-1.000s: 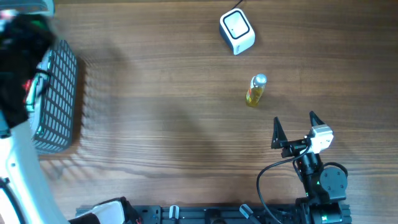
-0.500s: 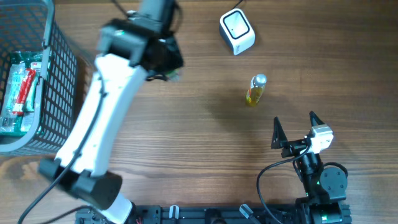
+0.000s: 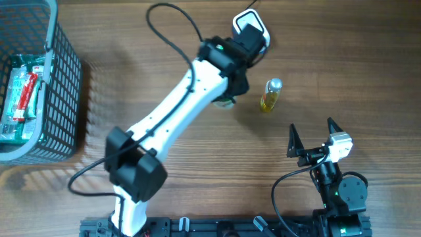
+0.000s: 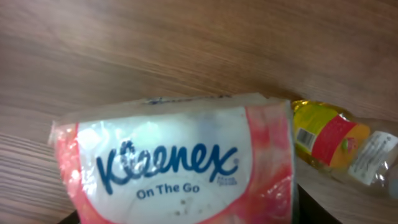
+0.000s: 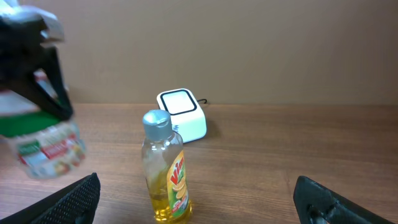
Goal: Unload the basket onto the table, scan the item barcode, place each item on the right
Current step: 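Carry the tissue pack with the left gripper and place it beside the bottle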
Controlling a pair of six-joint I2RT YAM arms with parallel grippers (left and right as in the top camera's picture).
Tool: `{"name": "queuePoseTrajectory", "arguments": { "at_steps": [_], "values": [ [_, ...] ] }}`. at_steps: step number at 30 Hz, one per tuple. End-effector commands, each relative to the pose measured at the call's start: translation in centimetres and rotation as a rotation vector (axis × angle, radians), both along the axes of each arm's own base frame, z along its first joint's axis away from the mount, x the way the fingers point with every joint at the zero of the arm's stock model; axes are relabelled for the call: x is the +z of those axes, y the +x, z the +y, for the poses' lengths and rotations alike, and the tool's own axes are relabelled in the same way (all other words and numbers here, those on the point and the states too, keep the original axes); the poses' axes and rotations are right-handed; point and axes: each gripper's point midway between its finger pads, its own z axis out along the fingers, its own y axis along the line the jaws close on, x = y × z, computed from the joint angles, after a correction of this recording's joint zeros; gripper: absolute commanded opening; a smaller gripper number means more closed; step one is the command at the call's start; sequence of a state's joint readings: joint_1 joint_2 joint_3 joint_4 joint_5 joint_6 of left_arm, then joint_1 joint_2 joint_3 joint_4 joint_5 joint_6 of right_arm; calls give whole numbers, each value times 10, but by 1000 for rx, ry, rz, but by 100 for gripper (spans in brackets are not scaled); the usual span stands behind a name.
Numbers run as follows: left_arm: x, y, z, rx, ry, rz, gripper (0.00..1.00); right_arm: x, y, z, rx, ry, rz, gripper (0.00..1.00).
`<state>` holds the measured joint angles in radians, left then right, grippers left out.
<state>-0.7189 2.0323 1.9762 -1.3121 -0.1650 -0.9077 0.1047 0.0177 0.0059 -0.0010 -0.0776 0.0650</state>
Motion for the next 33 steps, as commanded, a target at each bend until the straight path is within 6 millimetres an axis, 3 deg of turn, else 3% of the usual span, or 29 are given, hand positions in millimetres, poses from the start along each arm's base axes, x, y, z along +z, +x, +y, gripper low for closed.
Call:
{"name": "queuePoseTrajectory", "arguments": {
  "at_steps": [1,9,20,22,23,25,28,31,33],
  "values": [
    [-16,-1,-18,160,-24,-13,39,1,0,-3,-13,-10,-7,100],
    [-60,-12,-44,260,-56,10,35,1,0,-3,-13,-10,-7,100],
    [-95,-17,-43,321,-70,13,38,1,0,-3,-13,-10,-7,100],
    [-95,-16,-44,320,-75,10,46,1,0,-3,-13,-10,-7,100],
    [-95,-16,-45,320,-77,8,59,1,0,-3,-13,-10,-7,100],
    [-95,-16,-45,320,-78,8,64,1,0,-3,-13,-10,-7,100],
    [-95,-16,-45,281,-68,7,90,1,0,-3,-13,-10,-7,99],
    [-86,-12,-46,236,-73,-7,100,1,0,-3,-13,-10,-7,100],
    [-71,-7,-46,220,-95,-31,100,1,0,-3,-13,-10,-7,100]
  ]
}}
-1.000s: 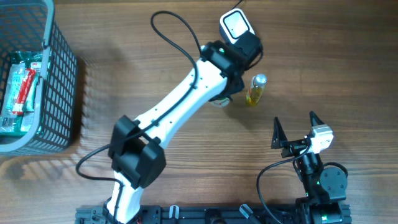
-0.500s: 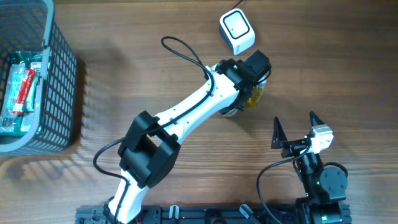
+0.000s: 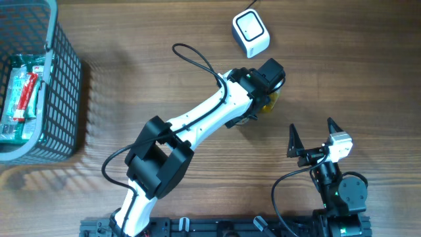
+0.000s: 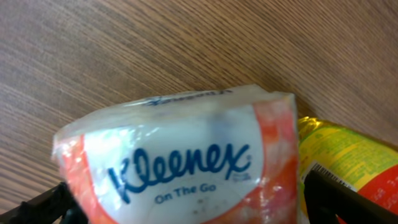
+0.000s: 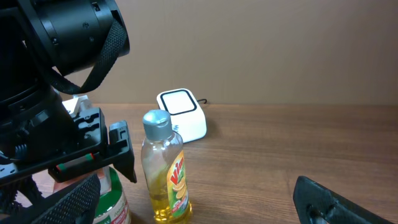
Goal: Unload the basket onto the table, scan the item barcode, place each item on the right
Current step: 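Carry the tissue pack with the left gripper and place it beside the bottle, then reach the left gripper into the basket and grasp the green-red glove packet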
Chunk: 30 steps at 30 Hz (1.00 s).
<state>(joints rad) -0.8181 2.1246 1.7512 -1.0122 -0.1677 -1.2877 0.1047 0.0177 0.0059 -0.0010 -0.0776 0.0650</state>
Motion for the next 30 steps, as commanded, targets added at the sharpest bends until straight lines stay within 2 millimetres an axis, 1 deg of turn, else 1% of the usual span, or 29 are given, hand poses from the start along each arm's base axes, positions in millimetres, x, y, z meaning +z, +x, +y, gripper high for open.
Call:
{"name": "queuePoseTrajectory", "arguments": {
  "at_steps": [1,3,5,7,8,9,11,12,13,14,15,17,18,19,20,21,22,24,25,26,27,28,29,30],
  "values": [
    [30,10,1,-61,-14,-69,100,1,0,-3,-13,-10,-7,100],
    [53,19,9,-70,-11,-135,100,1,0,-3,-13,-10,-7,100],
    [82,31,23,-59,-1,-222,100,1,0,-3,-13,-10,-7,100],
    [109,41,35,-95,10,-295,99,1,0,-3,-13,-10,-7,100],
    [127,50,46,-144,36,-351,96,1,0,-3,-13,-10,-7,100],
    [145,59,60,-161,77,-405,95,1,0,-3,-13,-10,-7,100],
    [185,74,102,-156,188,-511,93,1,0,-3,-13,-10,-7,100],
    [210,80,129,-148,254,-563,93,1,0,-3,-13,-10,-7,100],
    [231,83,151,-148,302,-599,98,1,0,-3,-13,-10,-7,100],
    [257,86,177,-166,356,-641,99,1,0,-3,-13,-10,-7,100],
    [286,87,204,-180,409,-689,99,1,0,-3,-13,-9,-7,100],
    [345,83,263,-154,518,-798,96,1,0,-3,-13,-10,-7,100],
    [369,78,292,-122,567,-846,95,1,0,-3,-13,-10,-7,100],
    [386,72,316,-88,606,-879,95,1,0,-3,-13,-10,-7,100],
    [407,63,351,-39,664,-912,95,1,0,-3,-13,-10,-7,100],
    [416,56,373,-15,705,-917,96,1,0,-3,-13,-10,-7,100],
    [424,48,400,9,760,-906,98,1,0,-3,-13,-10,-7,100],
    [423,37,450,28,849,-840,100,1,0,-3,-13,-10,-7,100],
    [418,36,468,25,869,-803,99,1,0,-3,-13,-10,-7,100],
    [405,35,493,30,878,-747,96,1,0,-3,-13,-10,-7,100],
    [380,35,524,52,848,-667,94,1,0,-3,-13,-10,-7,100],
    [360,36,539,51,814,-616,94,1,0,-3,-13,-10,-7,100],
    [349,38,547,52,795,-587,94,1,0,-3,-13,-10,-7,100],
    [329,39,559,53,766,-534,95,1,0,-3,-13,-10,-7,100]
  ]
}}
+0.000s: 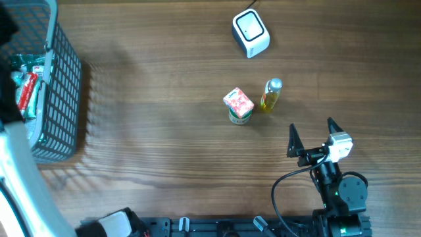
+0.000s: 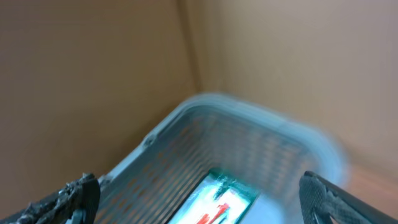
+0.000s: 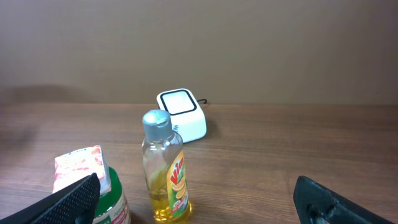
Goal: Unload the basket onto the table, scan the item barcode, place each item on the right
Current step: 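Reach the left gripper into the basket and grasp the green-red glove packet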
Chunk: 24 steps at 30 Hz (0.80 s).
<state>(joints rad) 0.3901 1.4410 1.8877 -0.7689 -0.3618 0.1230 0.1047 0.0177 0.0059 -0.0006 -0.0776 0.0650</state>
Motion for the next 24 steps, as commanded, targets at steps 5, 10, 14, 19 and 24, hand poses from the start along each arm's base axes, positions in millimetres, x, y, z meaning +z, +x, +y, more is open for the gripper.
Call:
{"name": "queuePoseTrajectory", "arguments": {
  "at_steps": [5,10,14,19,24],
  "values": [
    [-164,24,82,18,-227,416,100,1,0,-3,-13,-10,-7,100],
    [-242,34,96,-77,-309,607,100,1,0,-3,-13,-10,-7,100],
    [-291,40,102,-204,-340,717,100,1,0,-3,-13,-10,-7,100],
    [-344,26,119,-269,-410,813,100,1,0,-3,-13,-10,-7,100],
    [-377,16,123,-412,-463,835,100,1,0,-3,-13,-10,-7,100]
  ]
}}
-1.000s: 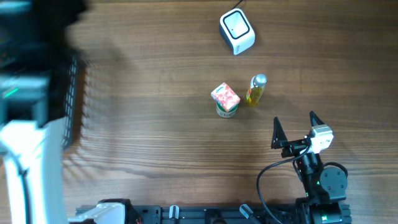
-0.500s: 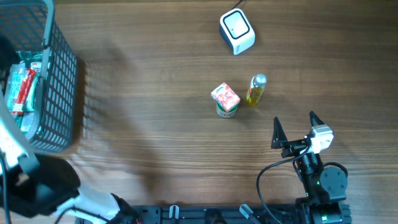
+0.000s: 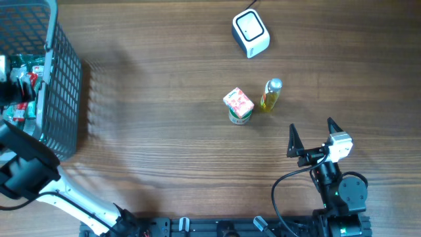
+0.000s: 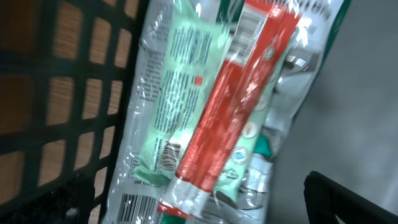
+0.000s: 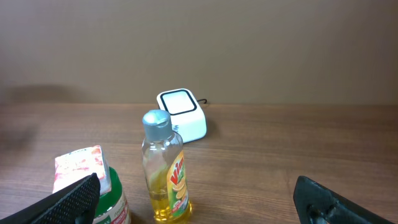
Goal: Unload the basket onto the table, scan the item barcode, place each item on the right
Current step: 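Reach the left gripper into the basket and grasp the green-red glove packet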
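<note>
A clear plastic pack with a pale green card and a red tube [image 4: 236, 112] lies in the grey mesh basket [image 3: 63, 85]; a barcode [image 4: 134, 208] shows at its lower end. My left gripper [image 4: 202, 205] hangs open just above this pack, inside the basket. The white scanner [image 3: 250, 33] stands at the back of the table. A pink Kleenex pack [image 3: 238, 101] rests on a green-lidded jar [image 5: 112, 196], beside a yellow bottle [image 3: 270, 95]. My right gripper [image 3: 309, 139] stands open near the front right, empty, facing the bottle [image 5: 165, 168].
The basket's dark mesh wall [image 4: 81, 93] is close on the left of my left fingers. More packets [image 3: 20, 85] lie in the basket. The scanner's cable [image 3: 253, 5] runs off the back edge. The left arm [image 3: 29, 174] crosses the front left corner.
My left gripper was above the basket in a blurred view; now it is low inside it, close over the red and green pack. Nothing else has moved.
My left gripper had the Kleenex pack by the scanner. Then it was at the jar beside the yellow bottle with the pack. Later the pack lay on the jar and the arm was over the basket; now the gripper is down inside it.
</note>
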Controlling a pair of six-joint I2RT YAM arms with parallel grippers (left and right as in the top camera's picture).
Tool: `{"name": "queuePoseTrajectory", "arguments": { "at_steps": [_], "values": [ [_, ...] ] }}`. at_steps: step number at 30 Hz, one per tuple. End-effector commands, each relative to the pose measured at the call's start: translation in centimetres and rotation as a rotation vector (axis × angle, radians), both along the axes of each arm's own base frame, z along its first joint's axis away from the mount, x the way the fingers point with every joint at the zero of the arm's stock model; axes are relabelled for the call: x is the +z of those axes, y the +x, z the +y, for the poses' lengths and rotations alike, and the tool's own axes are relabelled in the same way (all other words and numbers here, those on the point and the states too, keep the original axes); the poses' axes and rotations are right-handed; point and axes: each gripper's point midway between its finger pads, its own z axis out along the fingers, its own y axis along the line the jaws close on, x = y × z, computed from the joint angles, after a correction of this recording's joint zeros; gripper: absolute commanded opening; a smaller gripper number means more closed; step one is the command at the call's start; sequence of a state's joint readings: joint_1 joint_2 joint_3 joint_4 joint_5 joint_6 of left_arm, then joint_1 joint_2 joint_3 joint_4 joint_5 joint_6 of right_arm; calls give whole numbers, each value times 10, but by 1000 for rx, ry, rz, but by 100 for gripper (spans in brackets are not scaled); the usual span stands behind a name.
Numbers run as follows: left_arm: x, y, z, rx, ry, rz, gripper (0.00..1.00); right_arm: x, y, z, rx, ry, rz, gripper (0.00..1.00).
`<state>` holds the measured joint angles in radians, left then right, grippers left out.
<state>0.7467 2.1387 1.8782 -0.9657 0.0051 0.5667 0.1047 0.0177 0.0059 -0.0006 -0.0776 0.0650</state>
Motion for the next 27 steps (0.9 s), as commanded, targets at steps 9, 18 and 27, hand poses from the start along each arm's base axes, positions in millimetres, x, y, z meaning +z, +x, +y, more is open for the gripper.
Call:
{"name": "queuePoseTrajectory", "arguments": {
  "at_steps": [9,18,27],
  "values": [
    [-24,10,-13,-351,-71,-39,100,1,0,-3,-13,-10,-7,100],
    [-58,7,-6,-324,-87,21,99,1,0,-3,-13,-10,-7,100],
    [-94,3,-1,-239,-121,63,86,1,0,-3,-13,-10,-6,100]
  ]
}}
